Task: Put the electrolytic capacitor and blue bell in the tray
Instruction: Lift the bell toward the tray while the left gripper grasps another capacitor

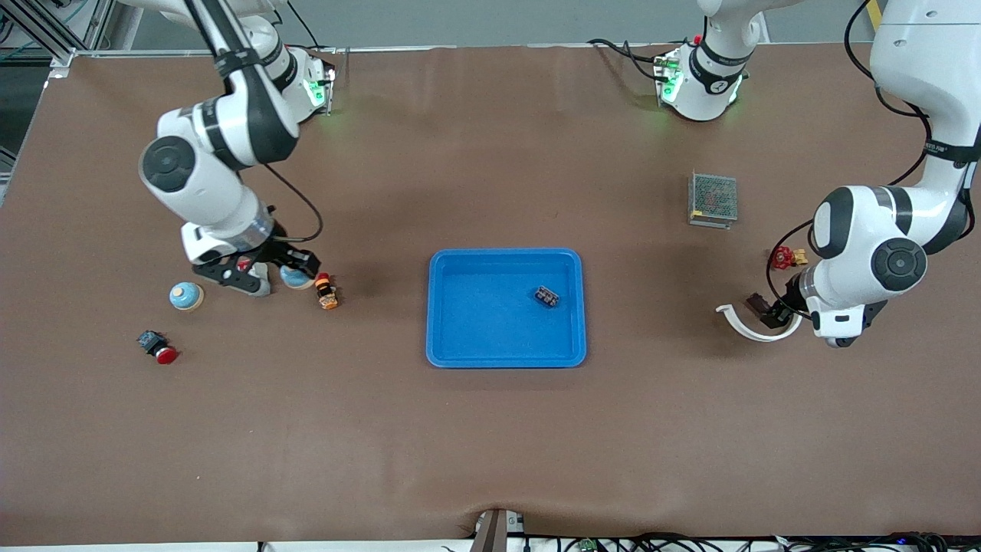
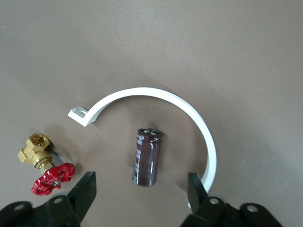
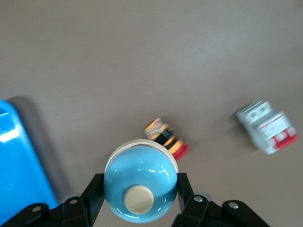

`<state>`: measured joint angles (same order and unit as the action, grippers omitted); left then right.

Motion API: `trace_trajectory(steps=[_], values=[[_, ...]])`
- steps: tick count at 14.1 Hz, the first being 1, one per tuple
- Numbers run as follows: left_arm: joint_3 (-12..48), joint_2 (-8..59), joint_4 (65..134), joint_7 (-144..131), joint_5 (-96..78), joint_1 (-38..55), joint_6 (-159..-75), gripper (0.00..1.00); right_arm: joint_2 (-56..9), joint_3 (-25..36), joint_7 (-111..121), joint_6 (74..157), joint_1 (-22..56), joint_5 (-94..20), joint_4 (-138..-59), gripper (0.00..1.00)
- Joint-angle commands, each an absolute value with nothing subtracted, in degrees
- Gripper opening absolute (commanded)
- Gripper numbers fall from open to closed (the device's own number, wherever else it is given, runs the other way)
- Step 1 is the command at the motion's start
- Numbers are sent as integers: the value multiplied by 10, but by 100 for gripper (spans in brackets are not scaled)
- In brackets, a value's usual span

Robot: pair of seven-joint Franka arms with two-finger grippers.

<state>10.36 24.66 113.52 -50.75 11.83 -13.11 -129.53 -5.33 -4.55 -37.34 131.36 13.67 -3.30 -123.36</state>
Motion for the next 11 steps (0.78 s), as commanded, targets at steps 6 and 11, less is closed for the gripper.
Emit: trace_trajectory(steps=[6,11], values=[[108,287,1141,-508,127,-140,-1343,70,-136,-37,-611,1363,272,-36,-1159,0],[108,289,1146,-508,127,-146,-1343,64,-244,-36,-711,1354,332,-28,-1047,0]])
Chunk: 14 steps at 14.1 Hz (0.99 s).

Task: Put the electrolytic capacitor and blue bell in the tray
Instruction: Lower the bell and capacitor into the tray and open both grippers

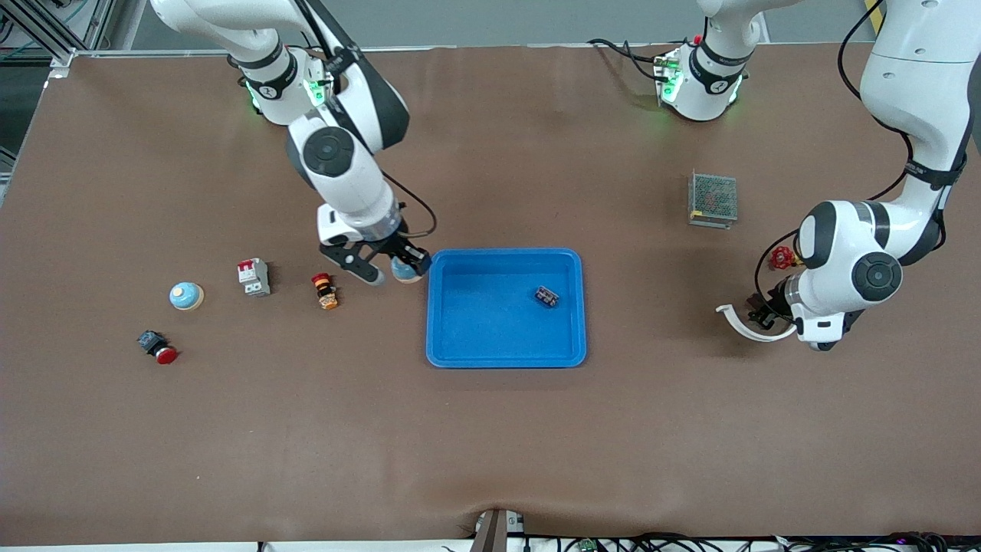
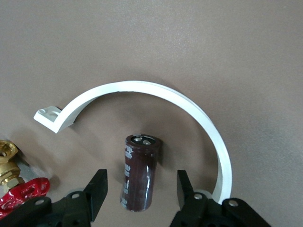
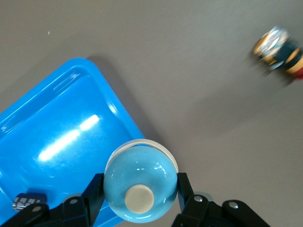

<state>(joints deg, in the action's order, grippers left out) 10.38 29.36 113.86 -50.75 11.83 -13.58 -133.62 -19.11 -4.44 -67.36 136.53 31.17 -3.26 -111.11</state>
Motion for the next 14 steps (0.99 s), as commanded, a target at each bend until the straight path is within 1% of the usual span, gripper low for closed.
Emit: trace_trajectory(steps=[1,4,6,7,11,14], values=[[108,289,1148,-507,127,-147,-1343,62,-265,-35,-723,1354,337,-27,-1029,0],[107,295,1149,-507,127,-147,-1343,57,-308,-34,-744,1353,352,-25,-993,0],[107,295,1149,-501,127,-148,-1343,43,-332,-34,-747,1353,357,-25,-978,0],[107,295,1149,-495,127,-148,-1343,32,-344,-34,-747,1352,362,-25,-971,0],[107,284,1147,-486,127,-146,-1335,0,-381,-33,-748,1339,374,-24,-941,0],[113,259,1142,-492,127,-138,-1312,0,-388,-33,-752,1339,385,-25,-941,0]])
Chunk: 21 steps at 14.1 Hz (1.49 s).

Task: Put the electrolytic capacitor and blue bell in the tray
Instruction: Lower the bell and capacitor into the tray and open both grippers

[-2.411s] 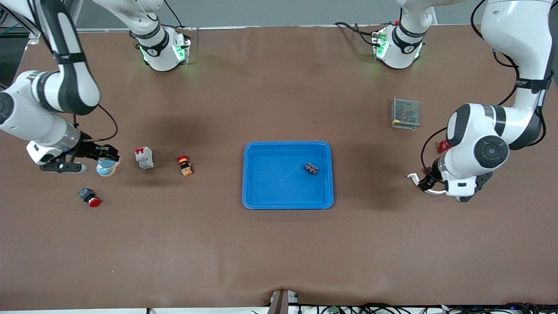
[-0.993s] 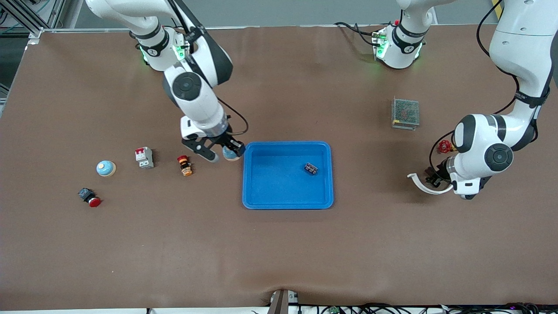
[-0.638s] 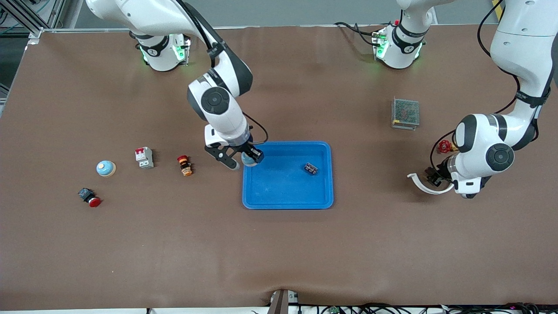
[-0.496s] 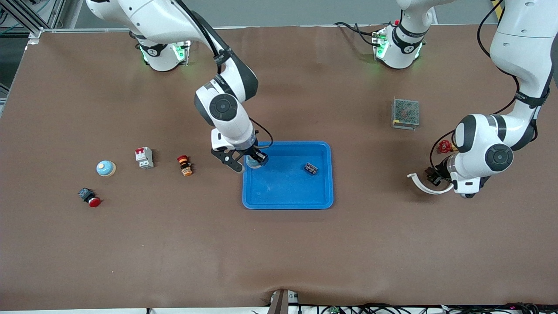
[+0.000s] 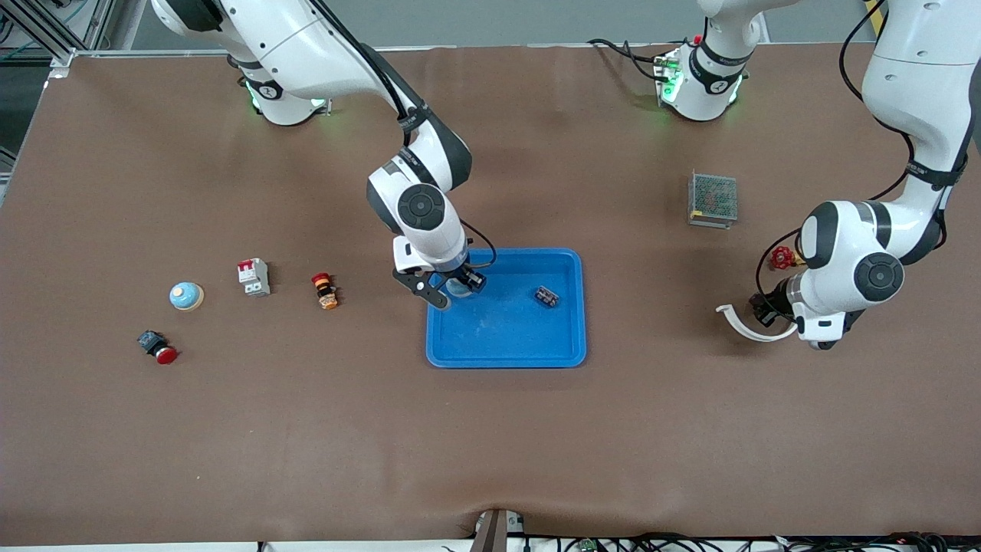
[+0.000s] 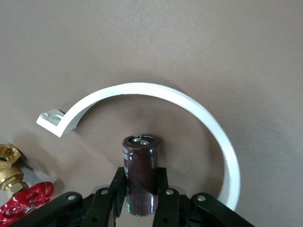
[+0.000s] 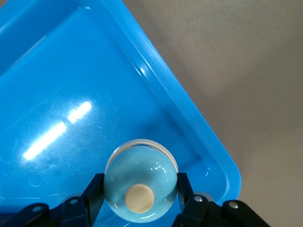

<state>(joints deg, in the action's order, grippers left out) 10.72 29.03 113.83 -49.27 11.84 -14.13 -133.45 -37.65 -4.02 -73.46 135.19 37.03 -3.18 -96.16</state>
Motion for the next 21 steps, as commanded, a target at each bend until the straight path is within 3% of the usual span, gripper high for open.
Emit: trace_trajectory(steps=[1,8,21], values=[[124,249,1140,-495,126,-136,-1300,0,-389,-32,-759,1339,392,-25,-941,0],[204,242,1081,-647,122,-109,-1245,0,-416,-29,-795,1346,413,-4,-938,0],[204,404,860,-946,120,107,-1248,0,-443,-20,-802,1348,415,8,-913,0]])
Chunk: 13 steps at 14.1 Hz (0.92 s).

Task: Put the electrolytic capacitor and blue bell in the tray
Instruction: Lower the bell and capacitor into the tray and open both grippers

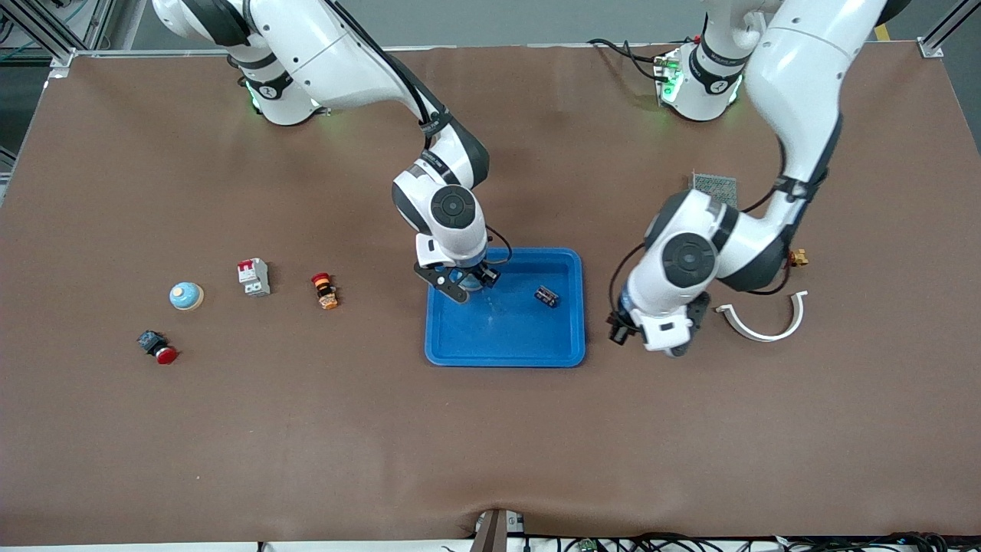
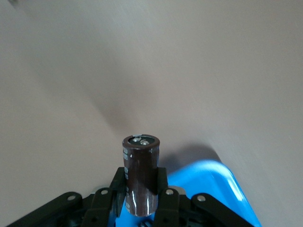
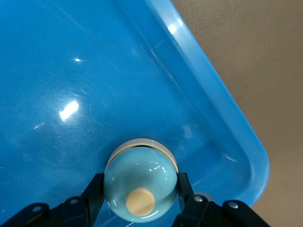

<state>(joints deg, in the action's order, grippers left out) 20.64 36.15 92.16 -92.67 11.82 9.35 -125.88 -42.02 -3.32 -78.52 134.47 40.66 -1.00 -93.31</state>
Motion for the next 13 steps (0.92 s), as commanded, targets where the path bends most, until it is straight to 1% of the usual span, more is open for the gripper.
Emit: trace_trajectory(steps=[1,2,3,6,10,11,13], values=[[204,413,849,-947,120,122,-1252,0,-443,-20,-810,1348,414,8,-913,23],[202,422,839,-948,121,132,-1255,0,-443,-19,-830,1352,415,9,-912,74],[200,431,831,-951,120,141,-1261,0,-444,-19,-840,1358,417,16,-913,100],[200,451,826,-979,120,157,-1305,0,-443,-19,-848,1359,418,33,-904,100],[199,468,826,-982,120,170,-1326,0,-441,-19,-837,1351,407,34,-881,100],[199,476,826,-983,120,175,-1338,2,-439,-19,-831,1348,406,34,-879,100],[199,485,826,-989,121,177,-1348,17,-438,-20,-820,1341,401,33,-879,100]])
